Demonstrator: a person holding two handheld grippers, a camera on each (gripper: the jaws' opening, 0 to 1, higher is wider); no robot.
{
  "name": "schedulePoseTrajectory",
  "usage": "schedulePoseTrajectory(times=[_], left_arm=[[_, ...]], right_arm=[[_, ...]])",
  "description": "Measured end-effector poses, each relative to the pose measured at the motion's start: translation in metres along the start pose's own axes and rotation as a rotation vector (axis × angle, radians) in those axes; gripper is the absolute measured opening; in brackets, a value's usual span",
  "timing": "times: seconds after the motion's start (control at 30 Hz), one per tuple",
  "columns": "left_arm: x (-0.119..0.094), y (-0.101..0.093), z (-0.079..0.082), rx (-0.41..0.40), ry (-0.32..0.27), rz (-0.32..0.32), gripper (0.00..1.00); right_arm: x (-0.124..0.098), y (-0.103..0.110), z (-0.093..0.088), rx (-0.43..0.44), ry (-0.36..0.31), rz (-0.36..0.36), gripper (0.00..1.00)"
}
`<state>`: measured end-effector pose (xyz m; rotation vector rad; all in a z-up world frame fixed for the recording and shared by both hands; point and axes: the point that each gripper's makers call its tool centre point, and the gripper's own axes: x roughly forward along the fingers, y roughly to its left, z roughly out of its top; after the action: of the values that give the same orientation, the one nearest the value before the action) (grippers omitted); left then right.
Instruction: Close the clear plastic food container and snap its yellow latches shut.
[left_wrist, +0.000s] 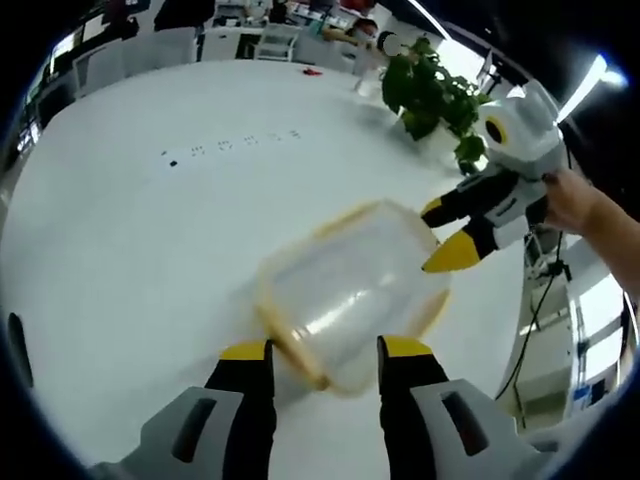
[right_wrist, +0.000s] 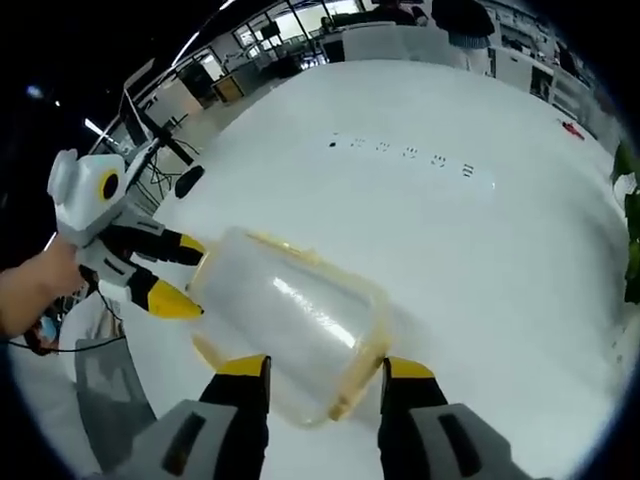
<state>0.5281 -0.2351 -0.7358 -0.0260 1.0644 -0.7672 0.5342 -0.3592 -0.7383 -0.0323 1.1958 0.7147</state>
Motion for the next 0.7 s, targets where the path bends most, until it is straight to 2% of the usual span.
schedulePoseTrajectory(times=[0.13,0.3,0.33,0.37,0.4,0.43,0.47,0.7], left_arm=[[0.000,0.000,0.000,-0.004,-0.012,-0.001,0.36],[0.001,0.000,0.000,0.011,0.002,-0.020,0.34],[0.002,-0.014,0.006,-0.043,-0.012,-0.089,0.32],[0.005,-0.003,0.004,-0.007,0.001,-0.043,0.32],[0.007,-0.001,0.004,-0.004,0.007,-0.042,0.32],[0.004,0.000,0.002,0.003,0.013,-0.038,0.31],[0.004,0.001,0.002,0.002,0.013,-0.037,0.31],[-0.001,0.004,-0.002,0.014,0.029,-0.041,0.32]], right_arm=[[0.001,0.001,0.000,0.009,-0.018,-0.021,0.40],[0.001,0.003,0.000,0.020,-0.046,-0.049,0.38],[0.002,0.002,-0.003,0.031,-0.040,-0.059,0.38],[0.003,0.003,-0.001,0.024,-0.045,-0.055,0.37],[0.003,0.003,-0.001,0.028,-0.035,-0.056,0.37],[0.004,0.001,0.002,0.079,-0.050,-0.077,0.35],[0.002,0.003,-0.001,0.018,-0.005,-0.058,0.35],[0.001,0.009,-0.001,0.043,-0.013,-0.062,0.35]])
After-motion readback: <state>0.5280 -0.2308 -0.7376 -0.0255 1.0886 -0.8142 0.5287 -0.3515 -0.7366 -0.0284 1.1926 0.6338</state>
